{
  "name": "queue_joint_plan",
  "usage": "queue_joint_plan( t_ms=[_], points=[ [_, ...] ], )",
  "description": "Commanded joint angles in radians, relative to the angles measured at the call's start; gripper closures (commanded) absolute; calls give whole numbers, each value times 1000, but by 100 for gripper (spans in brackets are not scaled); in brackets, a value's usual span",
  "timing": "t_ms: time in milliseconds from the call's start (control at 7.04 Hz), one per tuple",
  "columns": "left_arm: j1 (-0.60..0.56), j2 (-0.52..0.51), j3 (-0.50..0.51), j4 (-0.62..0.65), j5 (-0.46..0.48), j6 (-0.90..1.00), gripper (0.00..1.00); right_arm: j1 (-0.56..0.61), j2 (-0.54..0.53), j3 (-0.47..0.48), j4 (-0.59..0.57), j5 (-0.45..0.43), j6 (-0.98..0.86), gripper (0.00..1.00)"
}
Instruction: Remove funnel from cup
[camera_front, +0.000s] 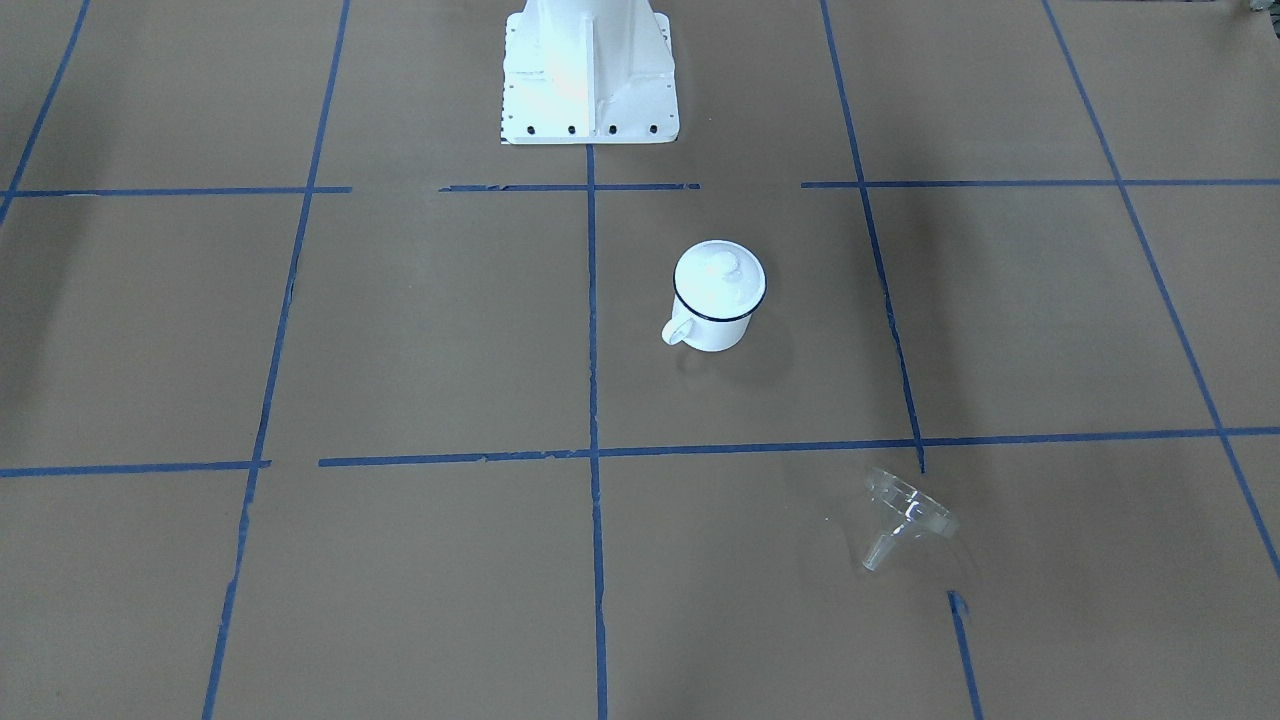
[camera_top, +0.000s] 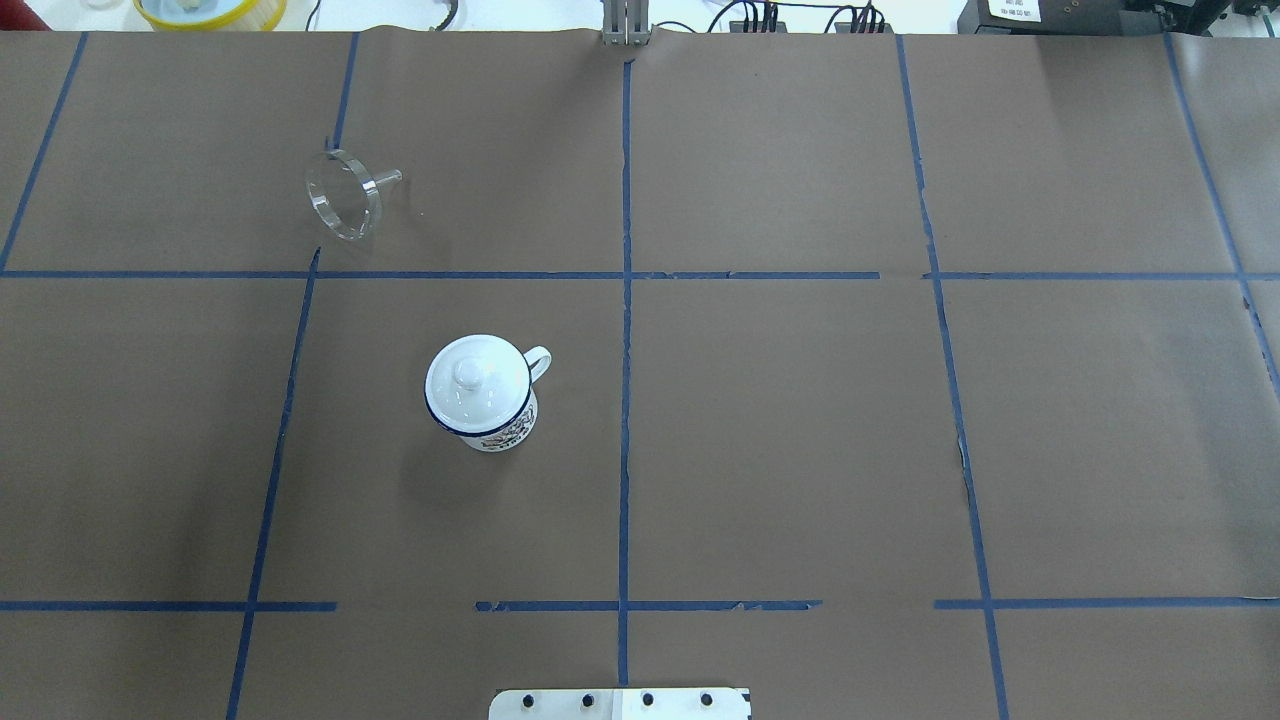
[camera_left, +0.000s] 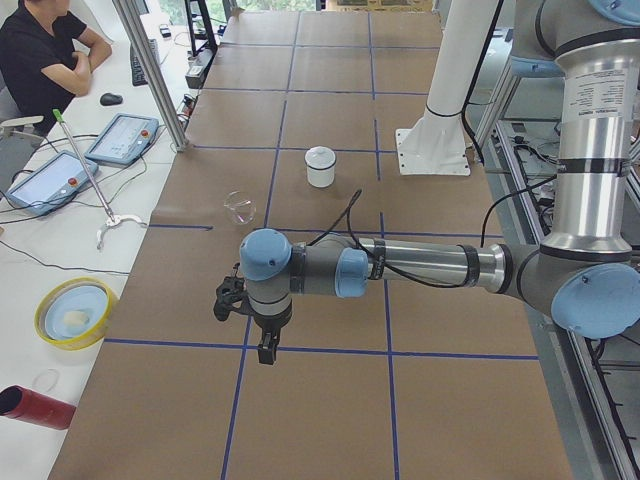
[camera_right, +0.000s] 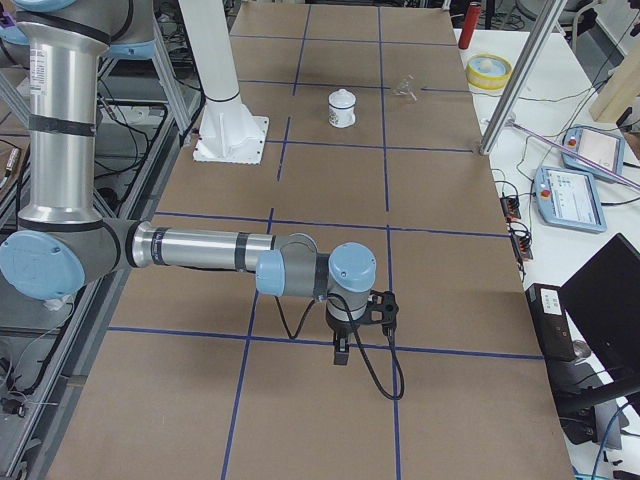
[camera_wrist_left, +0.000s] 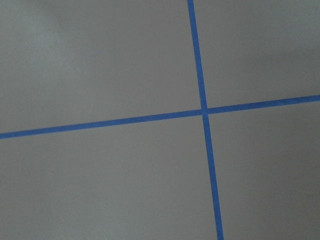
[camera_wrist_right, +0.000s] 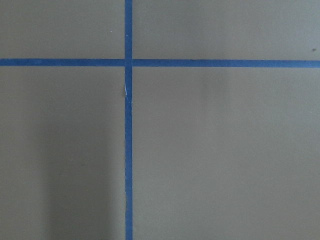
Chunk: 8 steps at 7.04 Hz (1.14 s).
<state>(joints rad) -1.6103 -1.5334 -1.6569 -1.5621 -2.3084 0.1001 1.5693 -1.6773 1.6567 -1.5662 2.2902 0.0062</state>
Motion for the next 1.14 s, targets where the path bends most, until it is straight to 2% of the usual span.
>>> queue_joint_plan(
  t_ms=[0,994],
  points=[
    [0,9,5,8,-11,-2,0,0,-1,0,0,0,0,0],
    [3,16,8,11,-9,-2,0,0,-1,0,0,0,0,0]
  ],
)
